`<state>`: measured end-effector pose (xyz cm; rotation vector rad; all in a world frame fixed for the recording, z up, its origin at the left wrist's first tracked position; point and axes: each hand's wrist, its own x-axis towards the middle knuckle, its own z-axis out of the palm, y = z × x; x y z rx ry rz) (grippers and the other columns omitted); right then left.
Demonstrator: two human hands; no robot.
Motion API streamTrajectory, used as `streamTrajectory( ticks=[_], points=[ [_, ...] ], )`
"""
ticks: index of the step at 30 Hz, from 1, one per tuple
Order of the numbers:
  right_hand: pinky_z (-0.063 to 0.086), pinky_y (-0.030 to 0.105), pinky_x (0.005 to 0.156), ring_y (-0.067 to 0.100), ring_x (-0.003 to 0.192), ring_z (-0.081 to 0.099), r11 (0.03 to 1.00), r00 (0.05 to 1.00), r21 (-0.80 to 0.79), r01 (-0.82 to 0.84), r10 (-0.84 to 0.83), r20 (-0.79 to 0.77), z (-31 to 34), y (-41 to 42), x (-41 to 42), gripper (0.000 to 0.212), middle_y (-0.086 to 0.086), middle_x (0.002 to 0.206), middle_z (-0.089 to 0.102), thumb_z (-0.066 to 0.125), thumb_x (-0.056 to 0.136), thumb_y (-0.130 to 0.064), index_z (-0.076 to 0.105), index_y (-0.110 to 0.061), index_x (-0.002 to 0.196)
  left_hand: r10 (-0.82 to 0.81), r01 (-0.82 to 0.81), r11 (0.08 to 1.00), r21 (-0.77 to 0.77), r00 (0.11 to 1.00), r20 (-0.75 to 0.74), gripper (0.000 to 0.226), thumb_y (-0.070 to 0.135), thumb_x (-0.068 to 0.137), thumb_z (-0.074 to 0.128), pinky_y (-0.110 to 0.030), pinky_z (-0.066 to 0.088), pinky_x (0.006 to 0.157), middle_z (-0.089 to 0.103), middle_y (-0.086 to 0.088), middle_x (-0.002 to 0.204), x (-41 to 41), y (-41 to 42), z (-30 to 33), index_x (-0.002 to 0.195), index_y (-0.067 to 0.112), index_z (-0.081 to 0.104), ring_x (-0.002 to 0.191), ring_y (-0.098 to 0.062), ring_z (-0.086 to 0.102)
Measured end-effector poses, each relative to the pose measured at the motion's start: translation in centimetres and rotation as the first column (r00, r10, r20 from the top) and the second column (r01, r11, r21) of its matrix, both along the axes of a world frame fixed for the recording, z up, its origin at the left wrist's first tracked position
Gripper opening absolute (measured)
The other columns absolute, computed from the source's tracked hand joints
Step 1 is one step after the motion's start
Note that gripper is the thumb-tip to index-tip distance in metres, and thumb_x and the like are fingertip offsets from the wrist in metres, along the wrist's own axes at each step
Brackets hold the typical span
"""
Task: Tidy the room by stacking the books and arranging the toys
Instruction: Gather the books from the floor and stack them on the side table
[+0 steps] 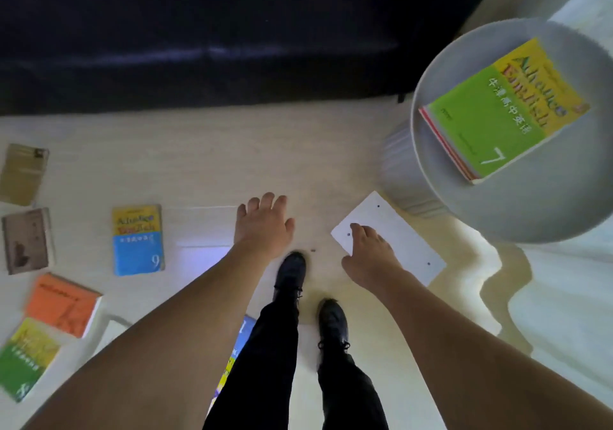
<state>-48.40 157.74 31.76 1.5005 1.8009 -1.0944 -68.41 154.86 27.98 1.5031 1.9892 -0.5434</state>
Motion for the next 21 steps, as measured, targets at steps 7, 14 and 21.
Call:
streamTrajectory(
  ticks=[7,14,21],
  points=[
    [0.031,0.04,0.112,0.031,0.137,0.033,0.929,0.929,0.005,-0.369,0.369,-0.013,-2.7,-3.0,-6.3,0.07,0.011,0.153,0.028,0.05,0.091,-0.021,0.017,-0.012,0.152,0.32,-0.32,0.947,-0.01,0.947,0.011,0.058,0.046,0.102,0.032,-0.049,0.027,0.116,0.029,-0.006,0.158,-3.0,-9.1,-2.6,0.155,0.022,0.023,0.14,-0.033,0.033],
    [0.033,0.039,0.11,0.032,0.135,0.036,0.817,0.816,-0.019,-0.576,0.576,0.046,-5.0,-8.8,-10.2,0.068,0.011,0.151,0.032,0.051,0.091,-0.023,0.02,-0.013,0.151,0.567,-0.566,0.824,-0.038,0.823,0.031,0.06,0.047,0.101,0.035,-0.048,0.03,0.114,0.034,-0.006,0.154,-3.0,-19.4,-5.1,0.154,0.02,0.025,0.136,-0.032,0.038],
    [0.034,0.039,0.11,0.033,0.136,0.036,0.736,0.74,-0.102,-0.67,0.672,-0.01,-9.2,-18.0,-15.7,0.069,0.013,0.152,0.028,0.051,0.09,-0.021,0.019,-0.012,0.152,0.803,-0.802,0.595,-0.053,0.593,0.05,0.059,0.044,0.101,0.04,-0.044,0.031,0.112,0.034,-0.005,0.154,-4.3,-32.7,-9.3,0.153,0.02,0.028,0.136,-0.033,0.038]
  ],
)
